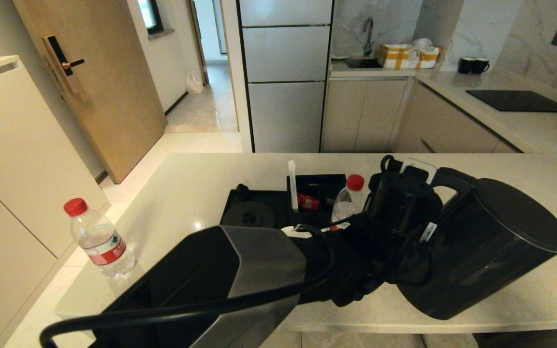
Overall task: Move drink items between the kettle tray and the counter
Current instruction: Return the kettle to its original position
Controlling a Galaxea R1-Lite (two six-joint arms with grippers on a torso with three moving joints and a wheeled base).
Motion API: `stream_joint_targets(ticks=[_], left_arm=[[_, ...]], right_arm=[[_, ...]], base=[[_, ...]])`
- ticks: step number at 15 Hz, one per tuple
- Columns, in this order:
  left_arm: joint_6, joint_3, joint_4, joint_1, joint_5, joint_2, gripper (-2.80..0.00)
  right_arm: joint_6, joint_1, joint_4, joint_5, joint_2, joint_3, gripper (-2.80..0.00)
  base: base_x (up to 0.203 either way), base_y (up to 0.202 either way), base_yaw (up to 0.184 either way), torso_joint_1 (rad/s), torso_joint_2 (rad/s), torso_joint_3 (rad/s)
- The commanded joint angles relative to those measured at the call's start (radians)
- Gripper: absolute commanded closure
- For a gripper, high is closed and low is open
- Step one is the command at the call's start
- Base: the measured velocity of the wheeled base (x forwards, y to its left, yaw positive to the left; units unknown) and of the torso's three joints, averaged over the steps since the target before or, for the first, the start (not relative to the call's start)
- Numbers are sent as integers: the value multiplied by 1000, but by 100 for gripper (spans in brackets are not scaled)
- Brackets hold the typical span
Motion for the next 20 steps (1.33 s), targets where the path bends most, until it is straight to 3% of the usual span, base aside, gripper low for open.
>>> stream_joint_targets(ticks=[1, 20], left_arm=[[0, -1, 4, 1, 2, -25, 0], [-2, -1, 97, 3, 15, -227, 0]], right_arm=[[0, 0, 0, 0, 0, 0, 0], [0, 0, 0, 0, 0, 0, 0]], base=[[0, 0, 0, 0, 0, 0], [0, 0, 0, 0, 0, 0]])
